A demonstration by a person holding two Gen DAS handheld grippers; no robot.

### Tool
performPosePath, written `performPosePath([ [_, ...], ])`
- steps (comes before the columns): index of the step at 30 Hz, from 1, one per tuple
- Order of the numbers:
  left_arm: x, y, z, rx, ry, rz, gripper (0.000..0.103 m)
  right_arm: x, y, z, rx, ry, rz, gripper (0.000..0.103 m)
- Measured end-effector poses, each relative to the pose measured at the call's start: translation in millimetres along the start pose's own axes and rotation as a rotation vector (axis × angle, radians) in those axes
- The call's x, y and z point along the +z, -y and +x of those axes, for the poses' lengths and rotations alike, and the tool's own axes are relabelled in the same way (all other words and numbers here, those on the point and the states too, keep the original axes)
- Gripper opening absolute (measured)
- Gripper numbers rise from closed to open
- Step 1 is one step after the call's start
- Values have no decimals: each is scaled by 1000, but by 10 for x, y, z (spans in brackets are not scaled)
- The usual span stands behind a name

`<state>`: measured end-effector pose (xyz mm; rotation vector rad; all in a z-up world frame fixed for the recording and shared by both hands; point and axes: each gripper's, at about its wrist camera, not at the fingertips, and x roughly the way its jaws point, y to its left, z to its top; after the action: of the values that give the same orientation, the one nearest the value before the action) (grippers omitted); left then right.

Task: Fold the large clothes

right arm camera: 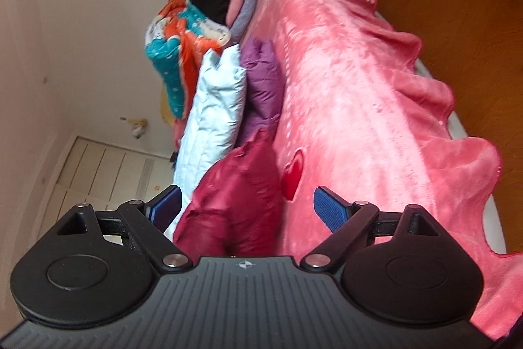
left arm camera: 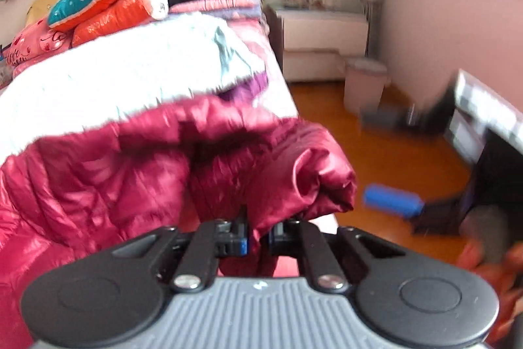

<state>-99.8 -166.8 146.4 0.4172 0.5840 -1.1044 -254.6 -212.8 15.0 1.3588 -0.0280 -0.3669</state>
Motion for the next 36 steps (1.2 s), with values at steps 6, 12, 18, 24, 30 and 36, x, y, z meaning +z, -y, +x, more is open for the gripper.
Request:
performPosePath([
  [6, 479, -256, -538, -28, 106, -112, 7, -56, -46, 99, -44, -20, -40, 103],
  [12, 873, -609, -1112, -5, 200, -191, 7, -82, -54, 162, -56, -24, -42, 103],
  [18, 1021, -1036, -1700, 53, 273, -272, 7, -98, -38, 214, -72, -31, -42, 103],
  [24, 806, -1486, -2073, 127, 287, -373, 7, -146, -101, 273, -78, -53, -87, 103],
  [30, 395, -1982, -2390, 248, 305, -508, 7, -201, -145, 345, -103, -71, -136, 103],
  [36, -99, -2427, -2590, 389, 299, -641, 7, -250, -162, 404, -138, -83, -171, 103],
])
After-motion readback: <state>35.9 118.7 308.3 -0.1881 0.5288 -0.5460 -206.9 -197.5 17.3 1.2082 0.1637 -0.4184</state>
